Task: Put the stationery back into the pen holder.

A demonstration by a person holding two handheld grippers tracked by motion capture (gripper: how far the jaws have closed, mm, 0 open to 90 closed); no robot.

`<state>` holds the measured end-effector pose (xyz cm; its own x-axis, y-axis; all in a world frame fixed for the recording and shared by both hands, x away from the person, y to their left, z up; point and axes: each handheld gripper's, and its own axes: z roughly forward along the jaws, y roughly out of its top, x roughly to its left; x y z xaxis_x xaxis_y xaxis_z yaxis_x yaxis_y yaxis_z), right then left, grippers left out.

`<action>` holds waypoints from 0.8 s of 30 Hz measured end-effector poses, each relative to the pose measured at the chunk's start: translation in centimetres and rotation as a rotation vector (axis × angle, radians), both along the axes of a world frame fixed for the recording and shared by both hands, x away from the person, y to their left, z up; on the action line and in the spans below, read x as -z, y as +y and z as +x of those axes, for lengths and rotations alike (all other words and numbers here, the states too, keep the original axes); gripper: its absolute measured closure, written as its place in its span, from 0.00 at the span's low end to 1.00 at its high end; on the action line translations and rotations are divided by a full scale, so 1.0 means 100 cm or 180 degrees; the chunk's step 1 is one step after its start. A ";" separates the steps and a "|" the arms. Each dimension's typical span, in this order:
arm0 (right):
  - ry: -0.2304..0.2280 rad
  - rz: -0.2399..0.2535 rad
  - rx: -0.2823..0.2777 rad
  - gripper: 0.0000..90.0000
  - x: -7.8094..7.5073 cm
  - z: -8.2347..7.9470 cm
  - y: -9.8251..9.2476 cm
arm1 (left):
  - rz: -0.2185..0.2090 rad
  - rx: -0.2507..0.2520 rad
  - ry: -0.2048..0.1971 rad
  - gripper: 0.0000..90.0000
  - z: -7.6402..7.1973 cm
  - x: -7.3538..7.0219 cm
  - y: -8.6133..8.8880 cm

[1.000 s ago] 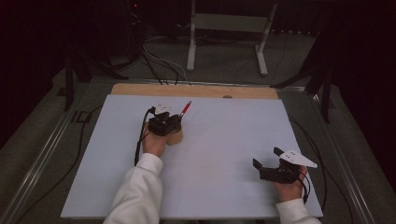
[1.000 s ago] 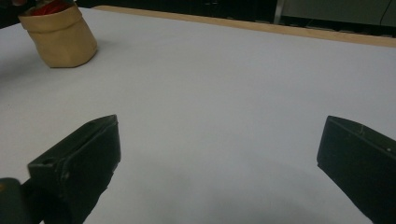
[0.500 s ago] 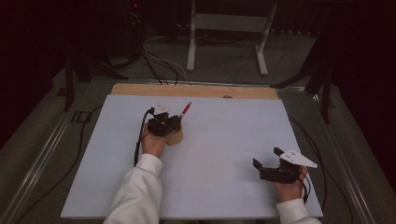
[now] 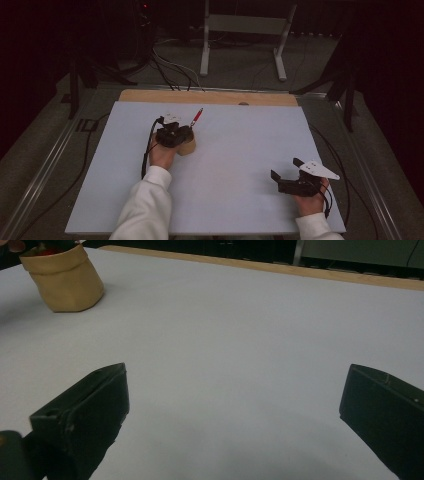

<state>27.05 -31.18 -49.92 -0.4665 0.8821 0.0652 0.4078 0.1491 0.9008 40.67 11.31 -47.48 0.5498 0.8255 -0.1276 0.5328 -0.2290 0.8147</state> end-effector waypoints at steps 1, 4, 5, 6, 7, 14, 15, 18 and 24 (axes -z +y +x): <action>-0.0002 -0.0004 -0.0003 0.00 0.000 0.000 0.000 | 0.0038 0.0002 0.0011 0.88 0.000 0.001 -0.001; -0.0005 -0.0003 -0.0005 0.00 0.000 0.000 0.000 | 0.0058 -0.0007 0.0022 0.88 -0.001 0.003 -0.001; -0.0004 0.0002 -0.0004 0.00 0.000 0.000 0.000 | 0.0048 -0.0006 0.0027 0.88 -0.001 0.003 0.000; -0.0004 0.0001 -0.0003 0.00 0.000 0.000 0.000 | 0.0060 -0.0002 0.0027 0.88 -0.001 0.003 0.000; -0.0004 -0.0001 -0.0005 0.00 0.000 0.000 0.000 | 0.0061 -0.0003 0.0031 0.88 -0.001 0.003 0.000; -0.0001 -0.0006 -0.0004 0.00 0.000 0.000 0.000 | 0.0026 0.0016 0.0050 0.84 -0.003 0.002 0.000; -0.0001 -0.0006 -0.0005 0.00 0.000 0.000 0.000 | 0.0026 0.0017 0.0055 0.84 -0.003 0.002 0.000; 0.0000 -0.0008 -0.0008 0.00 0.000 0.000 0.000 | 0.0021 0.0015 0.0062 0.84 -0.003 0.002 0.000; -0.0002 -0.0006 -0.0006 0.00 0.000 0.000 0.000 | -0.0032 0.0043 0.0040 0.78 -0.006 0.000 0.000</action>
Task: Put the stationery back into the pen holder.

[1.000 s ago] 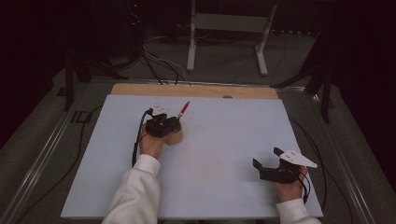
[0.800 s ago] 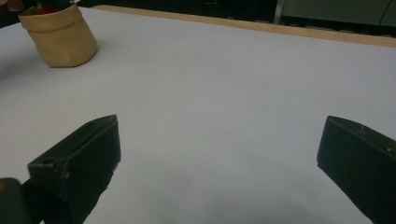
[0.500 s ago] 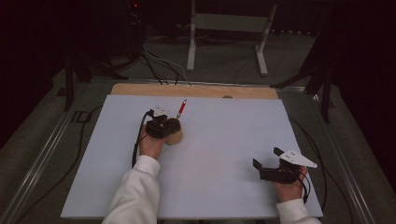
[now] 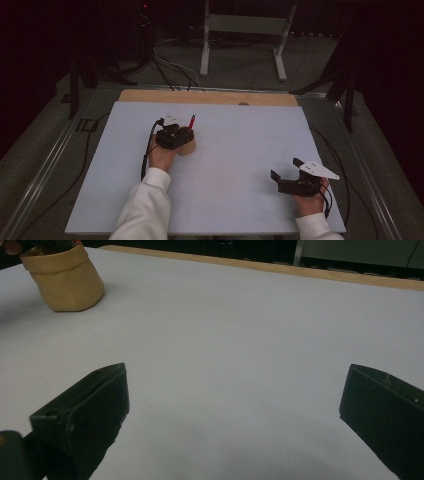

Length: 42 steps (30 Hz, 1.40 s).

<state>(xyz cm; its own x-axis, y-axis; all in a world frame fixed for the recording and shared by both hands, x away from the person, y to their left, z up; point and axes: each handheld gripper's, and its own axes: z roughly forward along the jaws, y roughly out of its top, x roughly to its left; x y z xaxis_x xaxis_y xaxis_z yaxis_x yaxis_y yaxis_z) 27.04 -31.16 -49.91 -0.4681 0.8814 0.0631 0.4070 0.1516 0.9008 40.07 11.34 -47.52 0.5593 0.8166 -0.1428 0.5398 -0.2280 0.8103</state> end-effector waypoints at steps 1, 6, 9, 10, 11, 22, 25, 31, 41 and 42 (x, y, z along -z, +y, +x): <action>-0.0001 0.0000 -0.0002 0.00 0.000 0.000 0.000 | -0.0016 0.0003 -0.0006 0.76 -0.001 -0.001 0.000; -0.0001 0.0002 0.0001 0.00 0.000 0.000 0.000 | -0.0061 0.0051 -0.0035 0.66 -0.004 -0.005 0.001; 0.0001 -0.0005 -0.0001 0.00 0.000 0.000 0.000 | -0.0119 0.0079 -0.0032 0.63 -0.006 -0.008 0.002; -0.0002 -0.0007 -0.0002 0.00 0.000 0.000 0.000 | -0.0134 0.0079 -0.0024 0.61 -0.007 -0.009 0.003; 0.0000 -0.0005 -0.0002 0.00 0.000 0.000 0.000 | -0.0135 0.0086 -0.0024 0.60 -0.007 -0.009 0.003; -0.0002 -0.0003 -0.0008 0.00 0.000 0.000 0.000 | -0.0137 0.0109 0.0005 0.52 -0.010 -0.012 0.003; 0.0001 -0.0002 -0.0008 0.00 0.000 0.000 0.000 | -0.0146 0.0108 0.0010 0.51 -0.010 -0.012 0.002; 0.0001 -0.0003 -0.0007 0.00 0.000 0.000 0.000 | -0.0166 0.0122 0.0001 0.48 -0.012 -0.014 0.002; -0.0001 -0.0002 -0.0007 0.00 0.000 0.000 0.000 | -0.0200 0.0024 -0.0166 0.32 -0.020 -0.026 0.008; 0.0001 -0.0001 -0.0005 0.00 0.000 0.000 0.000 | -0.0195 0.0003 -0.0174 0.31 -0.020 -0.027 0.009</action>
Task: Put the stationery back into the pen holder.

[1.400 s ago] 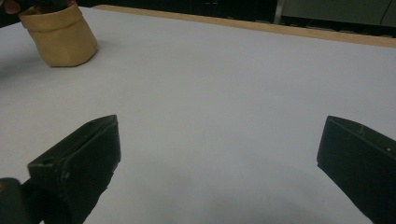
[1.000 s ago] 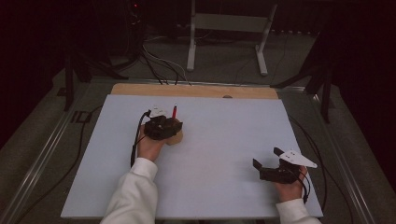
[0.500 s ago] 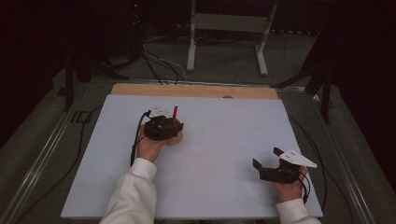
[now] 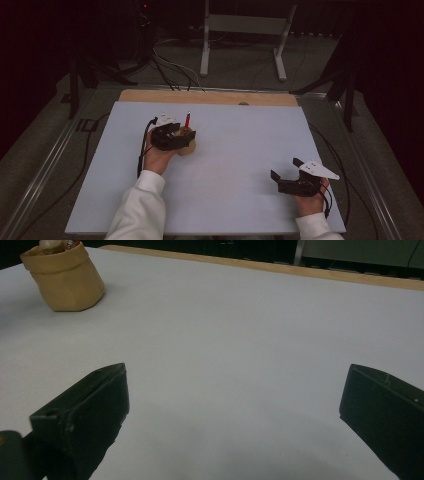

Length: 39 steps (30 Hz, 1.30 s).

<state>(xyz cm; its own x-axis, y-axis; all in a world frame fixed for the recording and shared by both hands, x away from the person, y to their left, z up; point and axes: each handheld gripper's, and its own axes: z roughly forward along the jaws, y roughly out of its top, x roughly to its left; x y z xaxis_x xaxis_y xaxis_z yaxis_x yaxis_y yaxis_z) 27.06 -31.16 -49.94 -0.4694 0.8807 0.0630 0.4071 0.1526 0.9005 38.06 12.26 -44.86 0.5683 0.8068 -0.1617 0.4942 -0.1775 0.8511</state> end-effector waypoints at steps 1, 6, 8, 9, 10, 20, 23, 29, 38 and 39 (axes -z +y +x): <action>0.0001 0.0004 0.0001 0.00 0.000 0.000 0.000 | -0.0002 -0.0025 -0.0013 0.29 -0.001 -0.001 0.001; 0.0001 0.0002 0.0001 0.00 0.000 0.000 0.000 | 0.0016 -0.0124 -0.0077 0.19 -0.003 -0.005 0.005; 0.0001 0.0000 0.0000 0.00 0.000 0.000 0.000 | 0.0022 -0.0130 -0.0101 0.17 -0.004 -0.006 0.006; 0.0000 0.0000 0.0000 0.00 0.000 0.000 0.000 | 0.0029 -0.0144 -0.0112 0.15 -0.005 -0.006 0.007; -0.0001 -0.0001 -0.0001 0.00 0.000 0.000 0.000 | 0.0031 -0.0144 -0.0123 0.13 -0.005 -0.006 0.008; -0.0001 0.0003 0.0000 0.00 0.000 0.000 0.000 | 0.0032 -0.0106 -0.0244 0.01 -0.012 -0.013 0.018; 0.0000 0.0006 0.0001 0.00 0.000 -0.001 0.000 | 0.0015 -0.0157 -0.0270 0.01 -0.014 -0.014 0.024; 0.0000 0.0001 0.0002 0.00 0.000 0.000 0.000 | 0.0064 -0.0240 -0.0357 0.01 -0.022 -0.016 0.037; -0.0003 -0.0008 0.0001 0.00 0.000 -0.001 0.000 | 0.0102 -0.0321 -0.0426 0.00 -0.035 -0.016 0.057; -0.0003 -0.0007 0.0002 0.00 0.000 -0.001 0.000 | 0.0095 -0.0336 -0.0433 0.00 -0.037 -0.015 0.059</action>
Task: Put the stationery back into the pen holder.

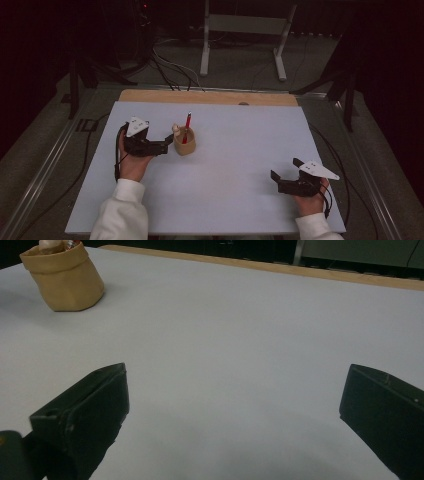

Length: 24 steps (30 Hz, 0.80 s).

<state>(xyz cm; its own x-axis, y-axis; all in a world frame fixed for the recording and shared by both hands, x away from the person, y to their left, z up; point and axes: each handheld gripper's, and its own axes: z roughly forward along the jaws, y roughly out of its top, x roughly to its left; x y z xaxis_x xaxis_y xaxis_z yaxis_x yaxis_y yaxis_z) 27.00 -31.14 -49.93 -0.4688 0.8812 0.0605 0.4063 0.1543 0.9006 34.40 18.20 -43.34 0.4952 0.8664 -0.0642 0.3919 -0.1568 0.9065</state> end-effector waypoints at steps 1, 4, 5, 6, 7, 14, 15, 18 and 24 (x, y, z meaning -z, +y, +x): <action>0.0002 0.0001 0.0001 0.00 0.000 0.000 0.000 | -0.0008 -0.0008 -0.0012 0.00 -0.001 0.000 0.002; 0.0000 -0.0001 -0.0001 0.00 0.000 0.000 0.000 | 0.0002 -0.0047 -0.0035 0.00 -0.006 0.002 0.008; 0.0000 0.0000 -0.0002 0.00 0.000 0.000 0.000 | -0.0011 -0.0051 -0.0040 0.00 -0.008 0.002 0.011; 0.0001 0.0003 -0.0001 0.00 0.000 0.000 0.000 | -0.0017 -0.0062 -0.0051 0.00 -0.009 0.003 0.013; 0.0001 0.0004 -0.0004 0.00 0.000 0.000 0.000 | -0.0026 -0.0073 -0.0067 0.00 -0.011 0.003 0.015; -0.0004 0.0022 -0.0010 0.00 0.000 -0.001 0.001 | -0.0025 -0.0107 -0.0113 0.00 -0.021 0.008 0.025; -0.0006 0.0024 -0.0011 0.00 0.000 -0.001 0.001 | -0.0010 -0.0121 -0.0130 0.00 -0.023 0.009 0.026; -0.0009 0.0032 -0.0017 0.00 0.000 -0.001 0.001 | -0.0047 -0.0133 -0.0137 0.00 -0.028 0.013 0.031; -0.0025 0.0059 -0.0039 0.00 -0.001 -0.002 0.000 | 0.0016 -0.0223 -0.0141 0.01 -0.040 0.023 0.038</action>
